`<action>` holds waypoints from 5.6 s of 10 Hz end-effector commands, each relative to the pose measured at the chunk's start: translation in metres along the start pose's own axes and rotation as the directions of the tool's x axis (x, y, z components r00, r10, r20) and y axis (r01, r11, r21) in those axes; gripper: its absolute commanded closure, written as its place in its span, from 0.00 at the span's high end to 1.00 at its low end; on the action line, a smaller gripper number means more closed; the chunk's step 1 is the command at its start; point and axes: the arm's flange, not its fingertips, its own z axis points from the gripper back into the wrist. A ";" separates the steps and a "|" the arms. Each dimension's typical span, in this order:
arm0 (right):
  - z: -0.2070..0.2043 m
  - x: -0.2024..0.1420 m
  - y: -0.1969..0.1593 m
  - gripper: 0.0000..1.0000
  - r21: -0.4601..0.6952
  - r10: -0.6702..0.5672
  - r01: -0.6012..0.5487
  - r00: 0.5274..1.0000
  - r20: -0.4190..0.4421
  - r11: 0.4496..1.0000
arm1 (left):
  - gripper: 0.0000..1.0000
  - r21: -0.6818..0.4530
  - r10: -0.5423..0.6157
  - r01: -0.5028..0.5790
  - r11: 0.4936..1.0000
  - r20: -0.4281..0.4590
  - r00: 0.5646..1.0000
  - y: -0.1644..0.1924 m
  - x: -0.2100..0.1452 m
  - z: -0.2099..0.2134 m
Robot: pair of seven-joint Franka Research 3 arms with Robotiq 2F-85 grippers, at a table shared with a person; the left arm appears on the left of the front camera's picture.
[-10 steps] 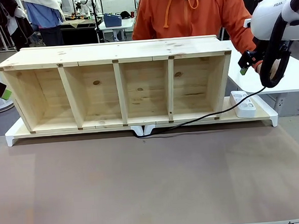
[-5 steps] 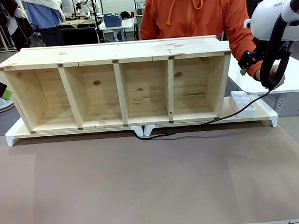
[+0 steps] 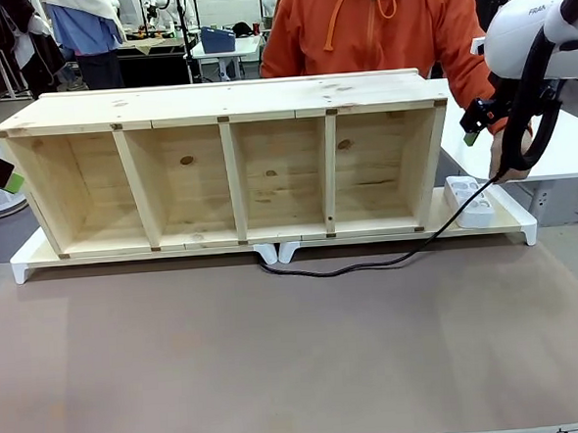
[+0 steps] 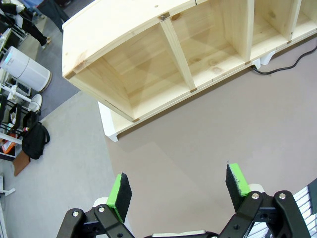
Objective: Perform cable management.
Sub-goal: Release the Power Cable when the human grasps it.
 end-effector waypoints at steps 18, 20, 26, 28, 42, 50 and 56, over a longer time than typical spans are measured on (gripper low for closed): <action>0.000 0.000 -0.001 1.00 0.008 -0.010 0.010 1.000 0.000 1.000 | 1.00 0.002 0.004 -0.004 1.000 0.003 1.000 0.000 0.001 -0.001; 0.000 0.000 -0.001 1.00 0.008 -0.010 0.010 1.000 0.000 1.000 | 1.00 0.002 0.004 -0.004 1.000 0.003 1.000 0.000 0.001 -0.001; 0.000 0.000 -0.001 1.00 0.008 -0.010 0.010 1.000 0.000 1.000 | 1.00 0.002 0.004 -0.004 1.000 0.003 1.000 0.000 0.001 -0.001; 0.000 0.000 -0.001 1.00 0.008 -0.010 0.010 1.000 0.000 1.000 | 1.00 0.002 0.004 -0.004 1.000 0.003 1.000 0.000 0.001 -0.001; 0.000 0.000 -0.001 1.00 0.008 -0.010 0.010 1.000 0.000 1.000 | 1.00 0.002 0.004 -0.004 1.000 0.003 1.000 0.000 0.001 -0.001; 0.000 0.000 -0.001 1.00 0.008 -0.010 0.010 1.000 0.000 1.000 | 1.00 0.002 0.004 -0.004 1.000 0.003 1.000 0.000 0.001 -0.001; 0.000 0.000 -0.001 1.00 0.008 -0.010 0.010 1.000 0.000 1.000 | 1.00 0.002 0.004 -0.004 1.000 0.003 1.000 0.000 0.001 -0.001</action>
